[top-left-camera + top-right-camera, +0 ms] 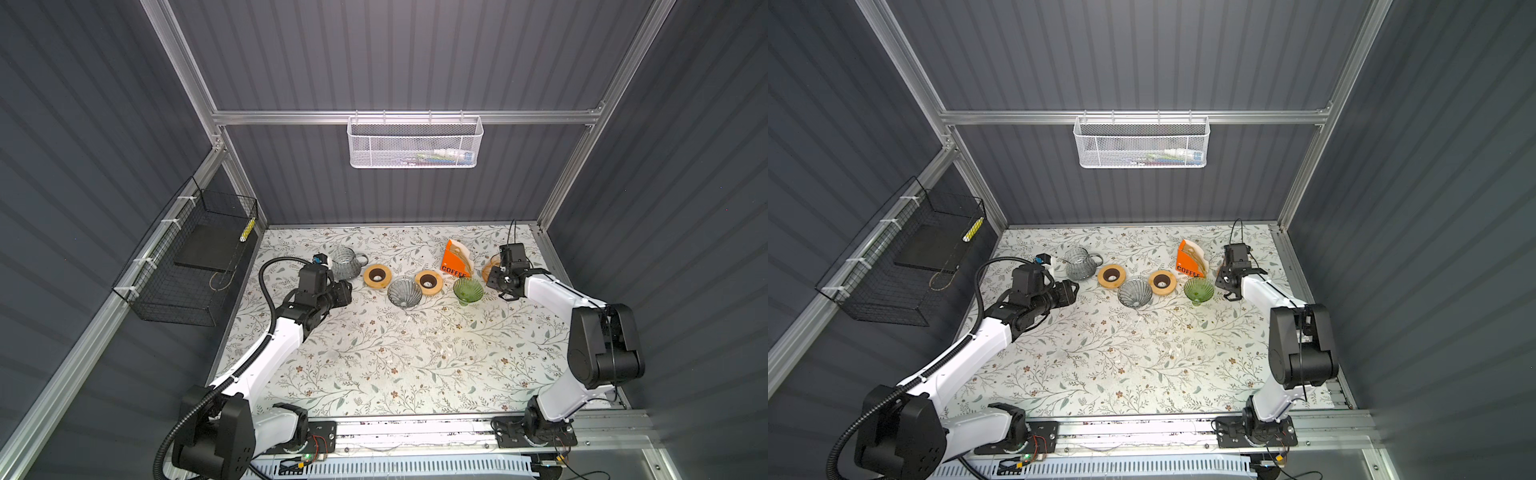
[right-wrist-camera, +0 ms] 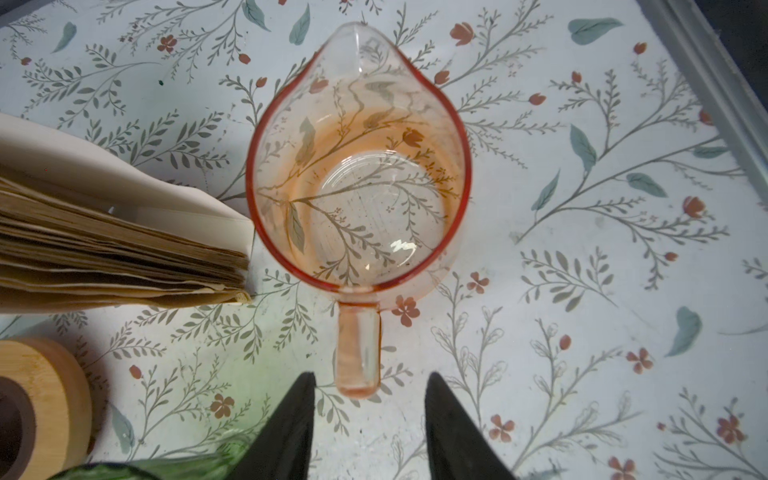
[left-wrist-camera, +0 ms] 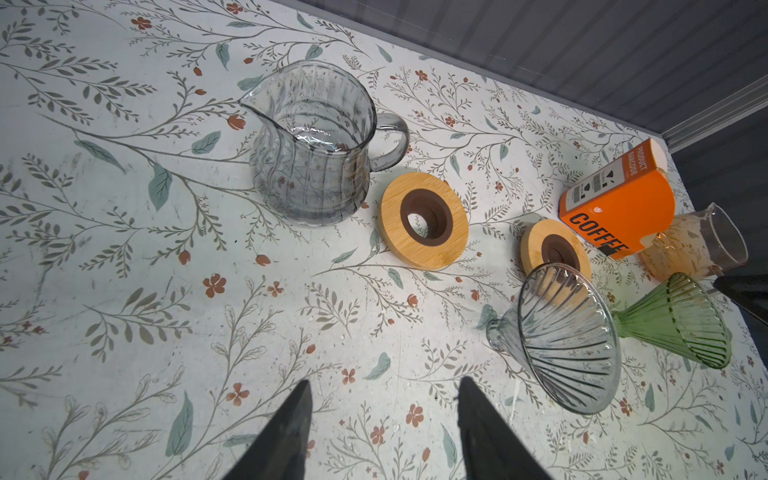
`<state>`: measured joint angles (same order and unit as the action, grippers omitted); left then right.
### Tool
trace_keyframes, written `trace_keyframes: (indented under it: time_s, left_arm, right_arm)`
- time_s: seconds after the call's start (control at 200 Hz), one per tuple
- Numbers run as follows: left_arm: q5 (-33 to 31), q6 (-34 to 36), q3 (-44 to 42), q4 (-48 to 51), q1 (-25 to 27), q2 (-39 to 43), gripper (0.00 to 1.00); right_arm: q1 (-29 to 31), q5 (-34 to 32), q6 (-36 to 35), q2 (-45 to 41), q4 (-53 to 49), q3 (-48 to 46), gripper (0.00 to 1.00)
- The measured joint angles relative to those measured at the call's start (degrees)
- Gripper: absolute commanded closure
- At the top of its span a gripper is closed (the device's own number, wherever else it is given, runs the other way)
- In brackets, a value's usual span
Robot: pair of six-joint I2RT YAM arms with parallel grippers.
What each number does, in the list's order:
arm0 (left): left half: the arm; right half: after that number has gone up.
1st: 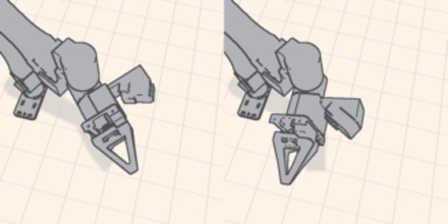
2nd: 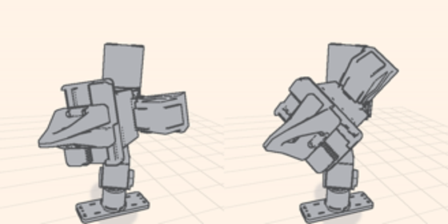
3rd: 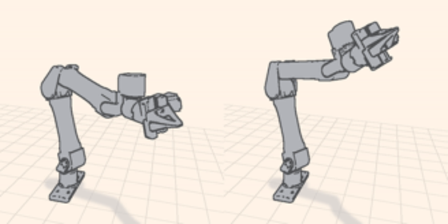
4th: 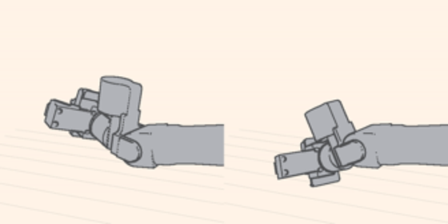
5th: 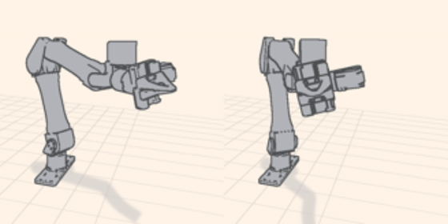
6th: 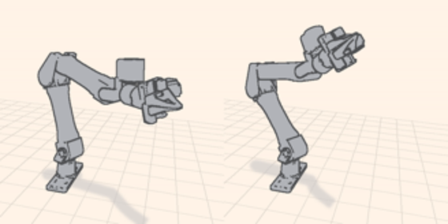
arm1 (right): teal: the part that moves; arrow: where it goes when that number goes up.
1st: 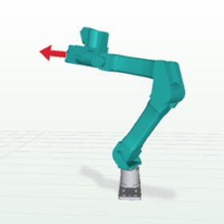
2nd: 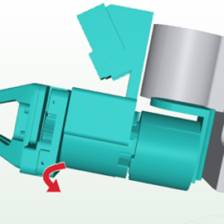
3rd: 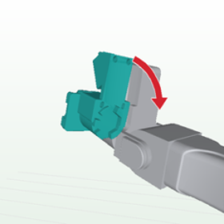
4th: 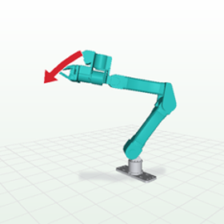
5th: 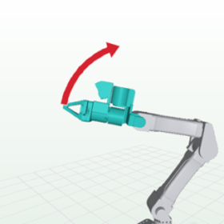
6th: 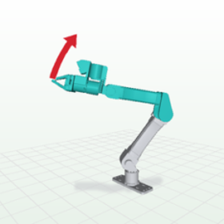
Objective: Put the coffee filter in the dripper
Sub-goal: 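Reach the right gripper to the pink pitcher handle while the left arm rises, then close the right gripper on the pink pitcher handle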
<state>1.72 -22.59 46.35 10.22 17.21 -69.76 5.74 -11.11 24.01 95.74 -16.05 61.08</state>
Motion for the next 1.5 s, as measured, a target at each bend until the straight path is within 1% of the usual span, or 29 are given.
trace_keyframes:
  time_s: [0.2,0.39,0.55,0.946,1.116,1.256,1.341,1.501]
  left_arm:
    - [1.14,0.02,0.00,-1.09,0.02,-0.04,0.43]
    - [1.55,0.02,0.00,-2.23,0.02,-0.92,0.43]
    - [1.77,0.04,0.00,-2.54,0.00,-1.16,0.43]
    - [1.75,0.52,0.04,-2.43,0.02,-1.16,0.42]
    - [1.75,0.96,0.33,-2.23,0.00,-1.16,0.42]
    - [1.73,1.40,0.63,-1.51,0.00,-1.16,0.42]
    - [1.66,2.10,1.14,-0.66,0.02,-1.14,0.42]
    - [1.31,2.89,1.70,0.26,0.02,-0.52,0.42]
  right_arm:
    - [0.07,-1.38,-0.52,2.29,-3.04,3.26,0.62]
    - [0.39,-1.79,-0.92,4.35,-5.53,5.25,0.64]
    - [0.52,-2.12,-1.27,5.44,-7.15,6.71,0.69]
    - [1.09,-3.91,-1.97,9.01,-10.51,10.88,0.72]
    - [1.11,-4.15,-2.23,10.01,-11.50,12.41,0.80]
    - [1.20,-4.83,-2.25,10.51,-11.87,12.98,0.81]
    - [1.22,-5.07,-2.27,10.51,-11.96,12.98,0.83]
    - [1.22,-5.42,-2.36,10.60,-12.46,13.25,0.96]
